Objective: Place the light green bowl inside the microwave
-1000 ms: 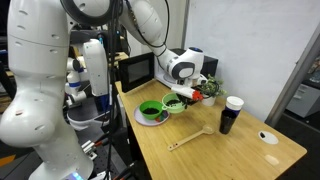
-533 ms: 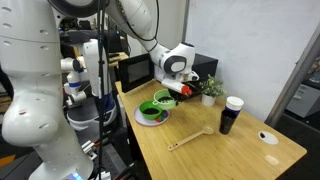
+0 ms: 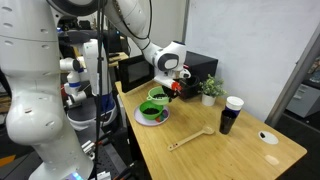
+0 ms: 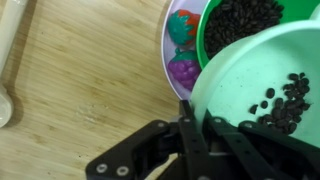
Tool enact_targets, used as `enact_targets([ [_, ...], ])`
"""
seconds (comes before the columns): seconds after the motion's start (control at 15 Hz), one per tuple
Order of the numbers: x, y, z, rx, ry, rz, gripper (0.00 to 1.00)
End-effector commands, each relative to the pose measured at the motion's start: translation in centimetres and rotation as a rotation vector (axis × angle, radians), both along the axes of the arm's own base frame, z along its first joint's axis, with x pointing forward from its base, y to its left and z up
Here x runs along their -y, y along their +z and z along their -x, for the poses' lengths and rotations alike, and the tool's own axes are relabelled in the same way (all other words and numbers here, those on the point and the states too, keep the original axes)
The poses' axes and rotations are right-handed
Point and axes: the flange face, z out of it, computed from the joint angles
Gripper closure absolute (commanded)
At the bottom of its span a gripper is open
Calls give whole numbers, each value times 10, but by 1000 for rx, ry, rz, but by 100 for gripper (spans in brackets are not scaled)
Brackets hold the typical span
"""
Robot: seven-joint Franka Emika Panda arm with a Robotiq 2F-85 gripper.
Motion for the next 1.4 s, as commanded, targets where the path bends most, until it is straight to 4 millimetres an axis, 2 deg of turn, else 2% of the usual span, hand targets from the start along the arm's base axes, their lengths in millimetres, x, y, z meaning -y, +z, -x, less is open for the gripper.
enact_targets([
  [0.0, -17, -1, 1, 4, -24, -29, 98],
  [0.07, -12, -1, 0, -4, -8, -10, 91],
  [0.27, -18, -1, 0, -5, -7, -16, 91],
  [1.33, -18, -1, 0, -5, -8, -16, 91],
])
